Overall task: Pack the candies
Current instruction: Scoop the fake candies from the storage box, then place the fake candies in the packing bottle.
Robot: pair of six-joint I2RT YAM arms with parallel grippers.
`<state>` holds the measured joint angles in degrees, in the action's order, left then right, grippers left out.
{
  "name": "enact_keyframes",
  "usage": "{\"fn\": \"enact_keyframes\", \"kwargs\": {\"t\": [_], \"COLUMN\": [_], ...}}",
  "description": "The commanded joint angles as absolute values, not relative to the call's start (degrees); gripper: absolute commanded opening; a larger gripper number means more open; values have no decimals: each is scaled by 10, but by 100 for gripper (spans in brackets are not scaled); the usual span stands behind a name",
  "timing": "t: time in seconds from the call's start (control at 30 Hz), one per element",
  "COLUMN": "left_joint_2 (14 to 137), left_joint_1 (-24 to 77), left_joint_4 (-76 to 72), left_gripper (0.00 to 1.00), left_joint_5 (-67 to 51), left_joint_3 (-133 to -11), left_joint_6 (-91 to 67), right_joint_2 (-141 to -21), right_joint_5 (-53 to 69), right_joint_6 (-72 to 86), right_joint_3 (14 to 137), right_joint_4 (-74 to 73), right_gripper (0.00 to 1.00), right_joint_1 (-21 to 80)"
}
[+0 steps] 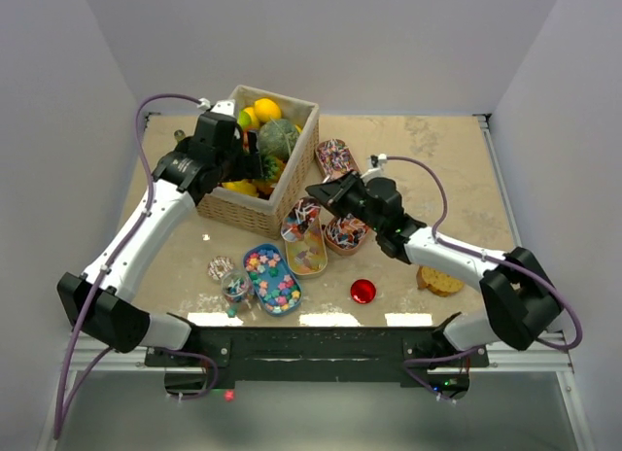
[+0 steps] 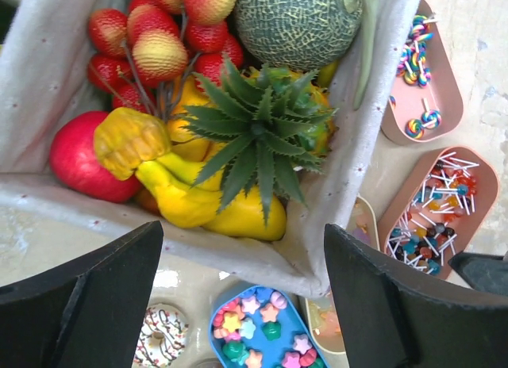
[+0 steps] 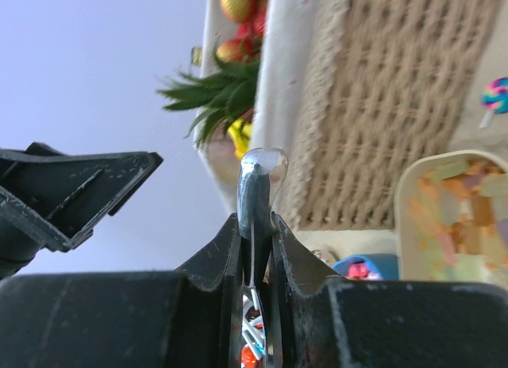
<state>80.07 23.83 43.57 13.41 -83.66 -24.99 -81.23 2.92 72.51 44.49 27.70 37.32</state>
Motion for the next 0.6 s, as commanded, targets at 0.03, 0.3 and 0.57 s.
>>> {"fn": "enact_keyframes", "kwargs": {"t": [0.03,0.3,0.57], "left_joint_2": [774,798,792], "left_joint_1": [227,207,182], "left_joint_4": [435,494,486], "left_gripper": [88,92,93], "left_joint_5": [152,199,165], "left_joint_3": [-835,-872,-863], "left_joint_6": [-266,-243,-245], "right_joint_2": [-844,-903,-950], "right_joint_5": [6,-9,-18], "right_joint_6": [723,666,629], "right_joint_3": [512,591,646], "right_joint_4": [284,268,253], "right_gripper": [0,0,0], "right_joint_1": [420,497,546]}}
